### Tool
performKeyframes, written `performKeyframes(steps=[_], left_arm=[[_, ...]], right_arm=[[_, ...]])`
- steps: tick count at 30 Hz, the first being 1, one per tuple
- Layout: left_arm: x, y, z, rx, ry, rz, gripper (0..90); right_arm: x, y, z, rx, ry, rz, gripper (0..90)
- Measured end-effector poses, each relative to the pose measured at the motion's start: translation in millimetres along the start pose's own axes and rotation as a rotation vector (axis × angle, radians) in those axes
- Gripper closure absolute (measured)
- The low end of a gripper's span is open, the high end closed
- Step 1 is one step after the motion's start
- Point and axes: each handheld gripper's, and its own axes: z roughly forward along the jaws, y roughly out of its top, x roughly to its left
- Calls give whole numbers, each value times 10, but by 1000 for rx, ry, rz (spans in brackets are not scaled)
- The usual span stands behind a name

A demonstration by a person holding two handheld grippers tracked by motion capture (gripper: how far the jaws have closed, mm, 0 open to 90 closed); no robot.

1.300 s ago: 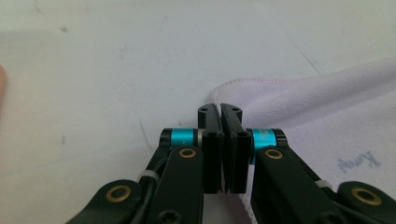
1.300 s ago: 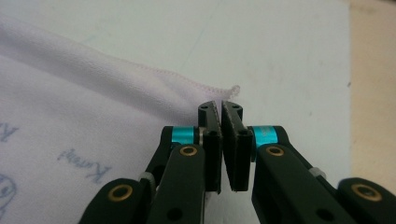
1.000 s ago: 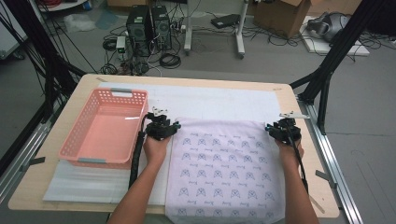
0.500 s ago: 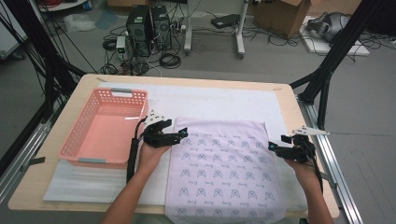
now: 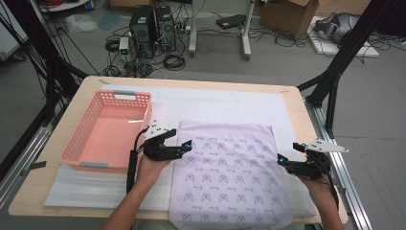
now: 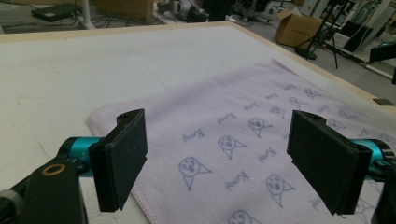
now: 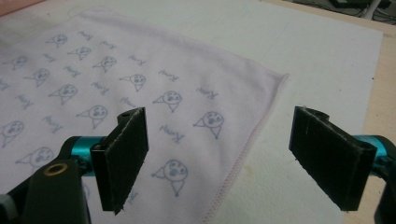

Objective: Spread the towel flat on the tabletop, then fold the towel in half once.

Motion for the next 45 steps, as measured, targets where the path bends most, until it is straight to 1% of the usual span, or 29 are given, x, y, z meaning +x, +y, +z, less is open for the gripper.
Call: performKeyframes(steps=[2,6,11,13,15,16,18,20,21,23,26,28,30,32,33,34,35,36,38,39,40,41,42,43,44,45], left_arm=[[-6,-5,8,10,-1,-2,208],[-9,-1,44,15,-10,-5,209],[-2,-15,77,37,-5,-8,197],[14,-25,95,48,-4,-17,190],[32,-41,123,71,18,-25,190],[45,-54,139,93,20,-30,190],[57,-76,159,112,34,-22,193],[77,-98,182,134,37,-21,208],[81,-107,193,145,45,-24,209],[97,-122,215,160,46,-36,211],[121,-145,246,185,45,-42,250],[140,-169,278,206,59,-46,262],[163,-195,313,228,82,-50,282],[194,-216,340,251,120,-54,304],[207,-225,355,265,140,-65,316],[214,-219,354,259,155,-70,336],[211,-217,358,260,166,-65,362],[205,-217,363,267,180,-54,377],[186,-215,372,270,210,-41,427],[175,-214,375,273,218,-34,440],[156,-216,381,280,236,-10,453],[142,-218,385,285,248,12,482],[118,-220,392,294,264,54,514],[110,-219,394,298,267,71,535],[96,-221,399,297,257,90,555],[87,-222,400,300,246,103,632]], right_arm=[[8,3,19,5,1,-2,189],[16,3,42,0,3,8,188],[4,-13,111,22,6,22,188],[-1,-7,148,33,11,27,187],[-4,5,186,42,13,41,175],[-4,9,198,46,12,45,174],[-1,14,249,59,13,53,174],[0,13,307,77,17,57,174],[1,10,343,90,15,61,175],[0,-1,414,111,9,63,175],[-8,-2,509,142,2,69,184],[-28,5,558,154,-11,79,217],[-54,8,597,162,-29,105,245],[-83,6,629,177,-53,127,290],[-102,1,646,179,-62,130,307],[-112,0,652,189,-72,143,337],[-125,-5,660,198,-91,151,367],[-134,-8,666,202,-99,157,399],[-152,-12,674,214,-114,155,466],[-155,-15,682,222,-115,149,498],[-155,-17,691,230,-110,138,529],[-135,-19,708,251,-116,111,543],[-124,-15,713,251,-124,91,555],[-117,-9,715,254,-123,86,582],[-117,-6,714,257,-121,88,613],[-114,-3,716,256,-118,86,644]])
